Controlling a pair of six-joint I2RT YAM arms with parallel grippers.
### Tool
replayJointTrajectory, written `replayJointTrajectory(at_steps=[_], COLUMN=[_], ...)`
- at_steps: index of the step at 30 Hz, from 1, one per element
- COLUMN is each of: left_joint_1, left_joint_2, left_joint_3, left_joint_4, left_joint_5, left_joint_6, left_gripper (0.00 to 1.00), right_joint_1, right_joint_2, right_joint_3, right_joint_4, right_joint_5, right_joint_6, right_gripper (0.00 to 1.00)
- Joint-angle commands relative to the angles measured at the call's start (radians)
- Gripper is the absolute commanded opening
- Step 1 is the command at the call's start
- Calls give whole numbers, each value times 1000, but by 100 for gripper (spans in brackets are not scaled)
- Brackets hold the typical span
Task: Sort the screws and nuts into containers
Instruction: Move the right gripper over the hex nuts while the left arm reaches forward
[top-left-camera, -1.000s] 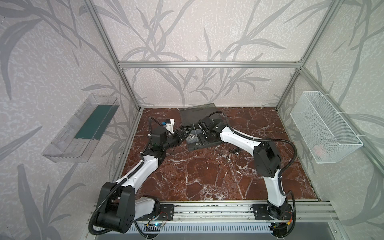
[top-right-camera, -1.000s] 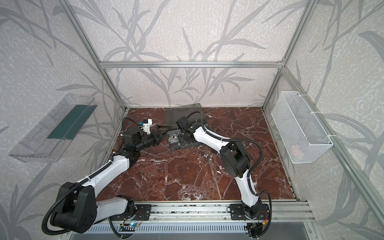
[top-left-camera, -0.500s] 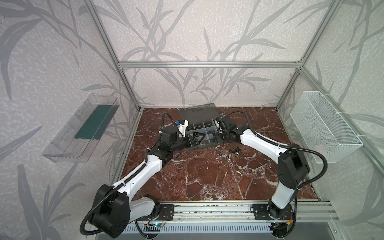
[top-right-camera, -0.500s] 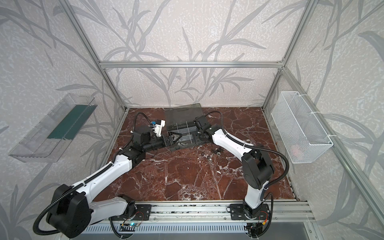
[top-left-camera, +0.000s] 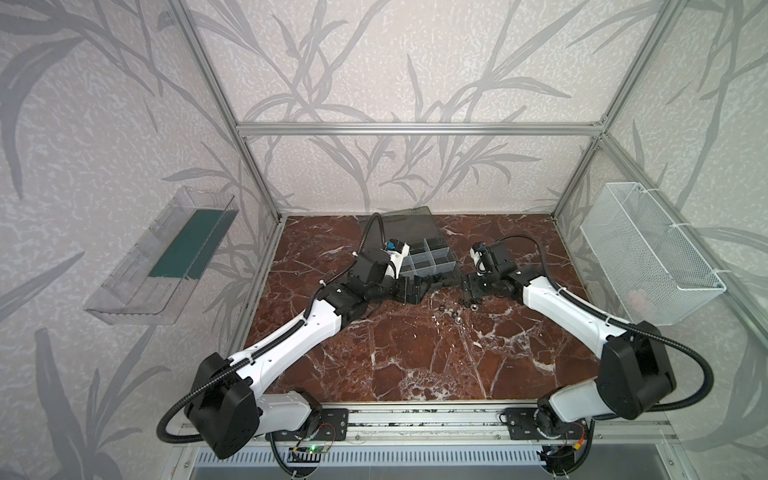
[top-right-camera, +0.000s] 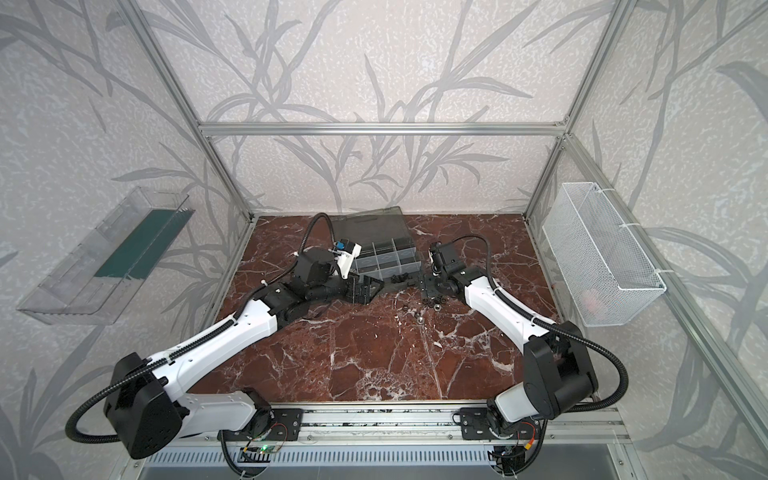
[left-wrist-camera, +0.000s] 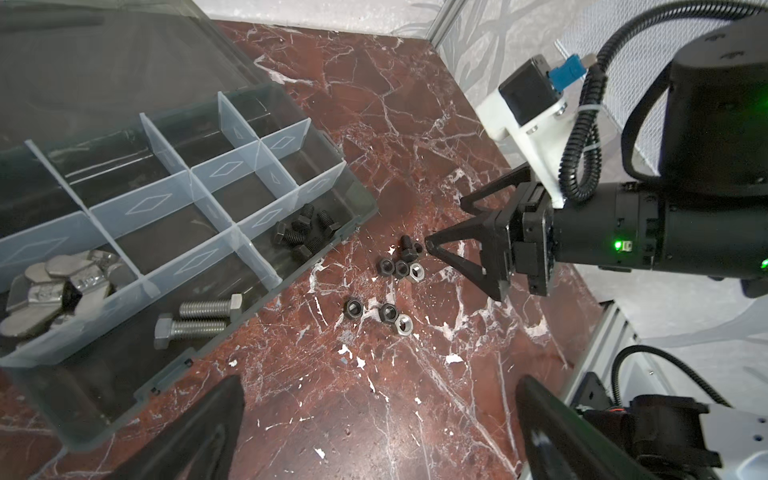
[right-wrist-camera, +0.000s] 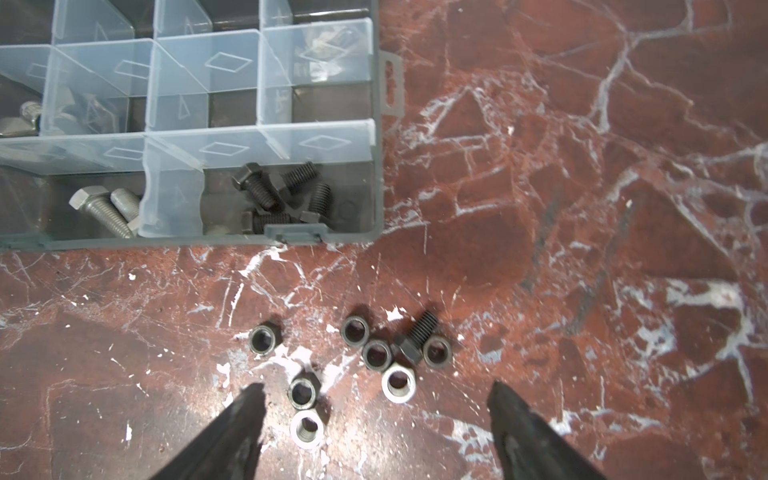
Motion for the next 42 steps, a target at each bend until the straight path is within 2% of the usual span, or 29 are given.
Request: replayJointTrajectory(at_steps=[1, 4, 8, 12, 15, 18, 23, 31, 35, 42], left_joint_1=[-46, -88, -101, -102, -110, -116, -124, -127, -128, -128], left_joint_2=[30, 65, 132, 137, 100, 73, 97, 105, 105, 113], left_joint_3=[43, 46, 54, 25, -80, -194, -150, -127, -122, -107], left_joint_4=[-56, -29, 7, 54, 182, 342, 225, 191, 180, 164], left_joint_5=[-128, -209, -294, -282, -264, -153, -188, -210, -204, -190], left_joint_6=[135, 215, 201, 165, 192, 254, 243, 261, 258, 239], left_gripper=[99, 100, 99, 99, 99, 99, 99, 99, 99, 99], right_joint_1=[-23, -37, -41, -41, -36, 7, 42, 83, 97, 130], right_joint_2=[-56, -78, -81, -77, -64, -46, -4, 76, 125, 197], right_joint_3=[-38, -59, -63, -77, -93, -134, -155, -141, -117, -81], right_joint_4=[8, -13, -59, -83, -107, -90, -61, -22, -17, -4], right_joint_5=[-4, -3, -1, -43, -96, -85, -108, -123, -123, -121], right_joint_6=[-10, -5, -1, 5, 14, 19, 38, 46, 39, 33], right_gripper=[91, 100, 99, 99, 99, 99, 100, 86, 75, 67])
